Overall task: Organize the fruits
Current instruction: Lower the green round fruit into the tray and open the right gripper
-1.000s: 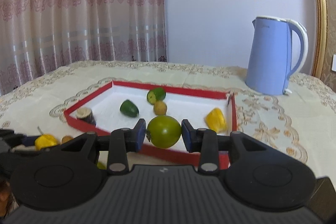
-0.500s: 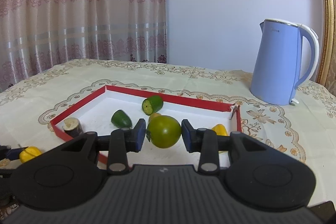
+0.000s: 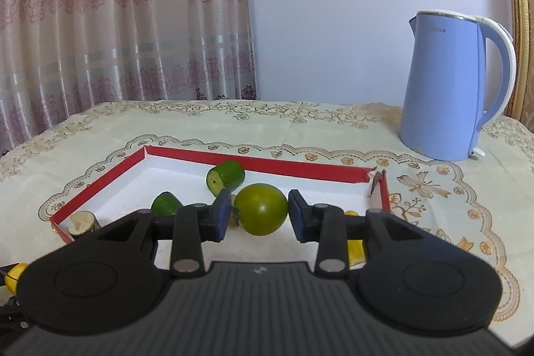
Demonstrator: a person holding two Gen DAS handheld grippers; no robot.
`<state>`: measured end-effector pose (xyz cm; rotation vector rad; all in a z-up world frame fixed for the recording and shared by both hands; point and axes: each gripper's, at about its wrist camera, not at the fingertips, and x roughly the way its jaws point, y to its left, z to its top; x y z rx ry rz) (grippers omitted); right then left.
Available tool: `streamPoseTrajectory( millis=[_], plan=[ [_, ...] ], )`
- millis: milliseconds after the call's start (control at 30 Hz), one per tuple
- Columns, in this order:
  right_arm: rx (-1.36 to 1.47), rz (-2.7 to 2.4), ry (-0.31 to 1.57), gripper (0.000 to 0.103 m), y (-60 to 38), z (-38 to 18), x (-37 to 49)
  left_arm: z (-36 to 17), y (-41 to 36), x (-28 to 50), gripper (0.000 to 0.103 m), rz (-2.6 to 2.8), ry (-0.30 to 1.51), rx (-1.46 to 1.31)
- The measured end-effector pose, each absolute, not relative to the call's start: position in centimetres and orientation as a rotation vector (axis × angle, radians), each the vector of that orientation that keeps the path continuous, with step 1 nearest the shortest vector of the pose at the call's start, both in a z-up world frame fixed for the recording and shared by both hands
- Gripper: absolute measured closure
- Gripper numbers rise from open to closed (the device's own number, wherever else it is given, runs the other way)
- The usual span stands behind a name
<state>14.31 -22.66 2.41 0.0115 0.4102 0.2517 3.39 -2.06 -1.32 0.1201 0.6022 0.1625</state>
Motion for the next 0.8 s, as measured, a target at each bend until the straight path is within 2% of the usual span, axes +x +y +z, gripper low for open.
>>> streamPoseTrajectory(
  millis=[800],
  plan=[
    [-0.015,0.208,0.441,0.068,-22.3,0.3,15.1,-1.4,-2.0,3.4,0.064,0.160,0.602,0.112]
  ],
)
